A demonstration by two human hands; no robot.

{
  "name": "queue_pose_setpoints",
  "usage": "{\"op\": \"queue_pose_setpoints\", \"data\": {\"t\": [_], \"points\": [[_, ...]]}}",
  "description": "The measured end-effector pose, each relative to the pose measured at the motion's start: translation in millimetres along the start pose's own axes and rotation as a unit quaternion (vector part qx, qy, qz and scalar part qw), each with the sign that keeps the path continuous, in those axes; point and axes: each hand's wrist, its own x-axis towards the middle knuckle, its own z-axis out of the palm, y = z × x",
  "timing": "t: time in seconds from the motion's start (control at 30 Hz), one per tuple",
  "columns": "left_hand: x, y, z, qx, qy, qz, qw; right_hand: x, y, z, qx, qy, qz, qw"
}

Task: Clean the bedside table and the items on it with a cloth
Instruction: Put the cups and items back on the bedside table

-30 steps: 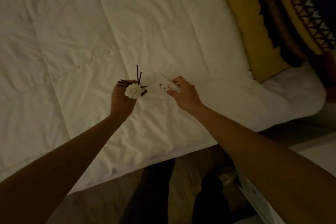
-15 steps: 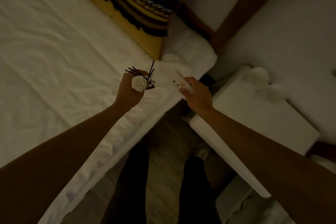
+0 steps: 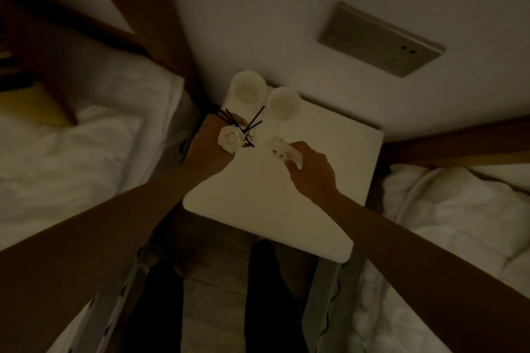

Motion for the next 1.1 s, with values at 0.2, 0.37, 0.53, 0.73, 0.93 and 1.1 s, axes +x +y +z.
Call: {"op": "queue_pose_setpoints", "data": {"t": [0.2, 0.37, 0.53, 0.73, 0.93, 1.1], "points": [[39, 14, 95, 0.143, -0.038, 0.026, 0.989, 9, 93, -39, -0.024, 0.033, 0.046, 0.998], [62, 33, 158, 0.235, -0.017, 0.099, 0.967, 34, 144, -61, -0.031, 0.040, 0.065, 0.997], [91, 31, 195, 0.278, -0.013, 0.069, 0.958, 60, 171, -68, -0.020, 0.053, 0.058, 0.997], [102, 15, 199, 0.274, -0.011, 0.032, 0.961, 69, 182, -66, 0.005, 0.064, 0.029, 0.998], [115, 14, 202, 0.275, -0.013, -0.003, 0.961, 76, 183, -61, 0.025, 0.076, 0.023, 0.996], [112, 12, 204, 0.282, -0.007, -0.015, 0.959, 76, 182, -63, 0.022, 0.069, 0.022, 0.997]]}}
